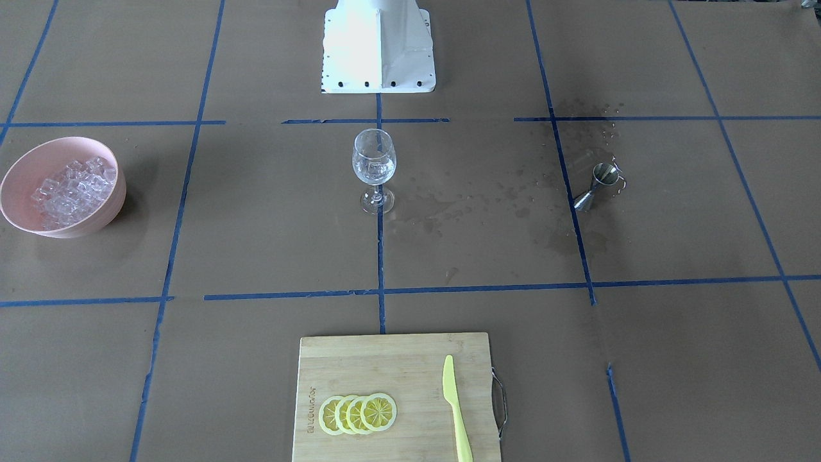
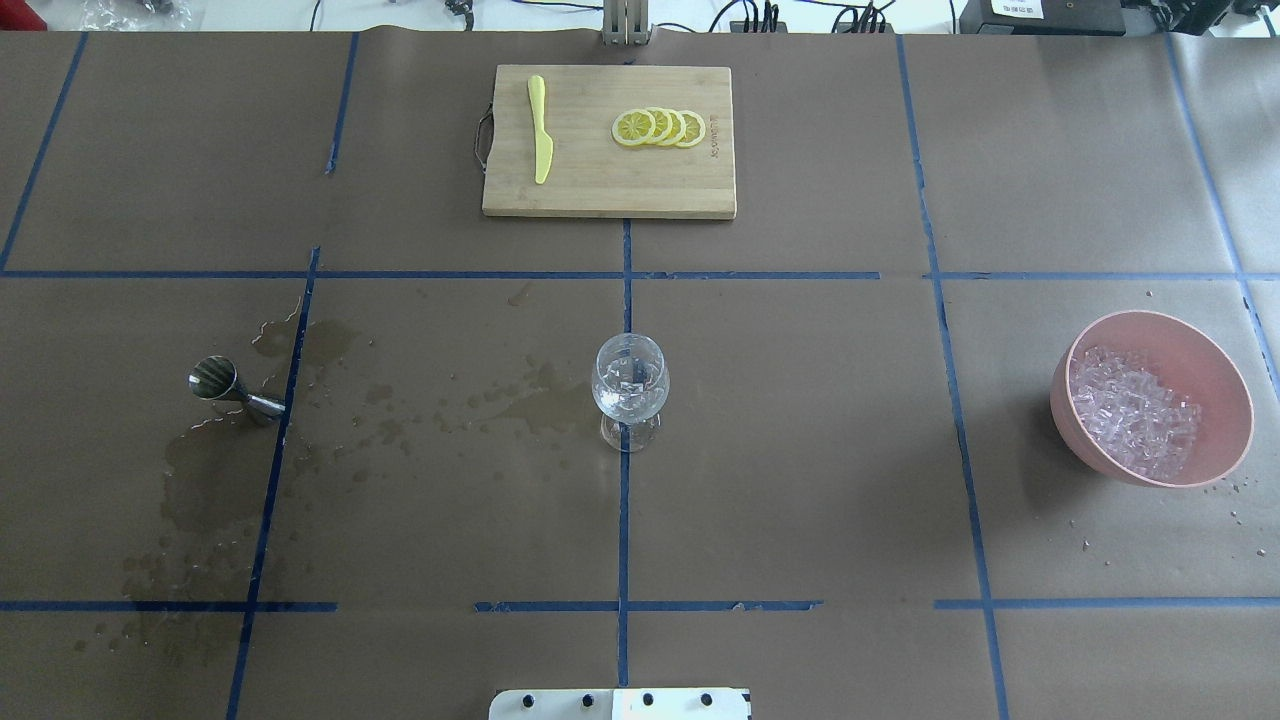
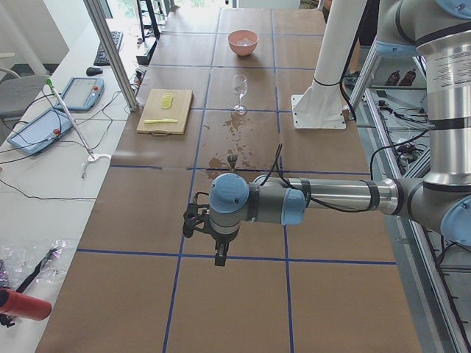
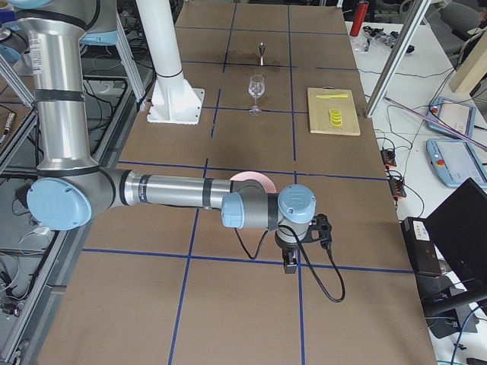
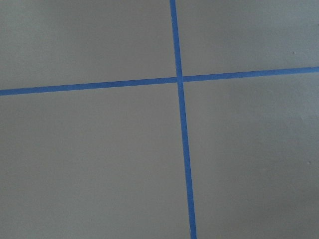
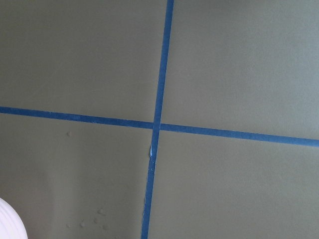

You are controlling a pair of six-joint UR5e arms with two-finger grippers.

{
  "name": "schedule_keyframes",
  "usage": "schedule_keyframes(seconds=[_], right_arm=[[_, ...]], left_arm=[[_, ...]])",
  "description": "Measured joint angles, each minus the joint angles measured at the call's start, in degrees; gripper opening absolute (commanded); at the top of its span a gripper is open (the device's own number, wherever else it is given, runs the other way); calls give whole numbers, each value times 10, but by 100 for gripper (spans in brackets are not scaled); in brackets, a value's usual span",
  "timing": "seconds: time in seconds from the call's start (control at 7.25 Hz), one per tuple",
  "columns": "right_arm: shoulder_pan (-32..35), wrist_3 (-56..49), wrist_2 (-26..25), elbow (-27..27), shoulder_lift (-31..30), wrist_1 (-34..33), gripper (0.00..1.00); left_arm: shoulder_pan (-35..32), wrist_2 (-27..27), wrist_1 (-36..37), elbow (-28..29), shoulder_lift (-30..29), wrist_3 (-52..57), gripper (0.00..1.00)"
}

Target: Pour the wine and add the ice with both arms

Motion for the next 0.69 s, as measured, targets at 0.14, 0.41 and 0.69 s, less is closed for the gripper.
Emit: schedule_keyframes(seconds=[0.14,0.41,0.69], right_arm=[[0,0,0,0,0,0,100],[0,0,1,0,0,0,100],[0,0,1,-1,-1,0,100]], left_arm=[[0,5,0,3,0,-2,100],[0,8,0,5,0,-3,100],[0,9,-1,5,0,-4,100]])
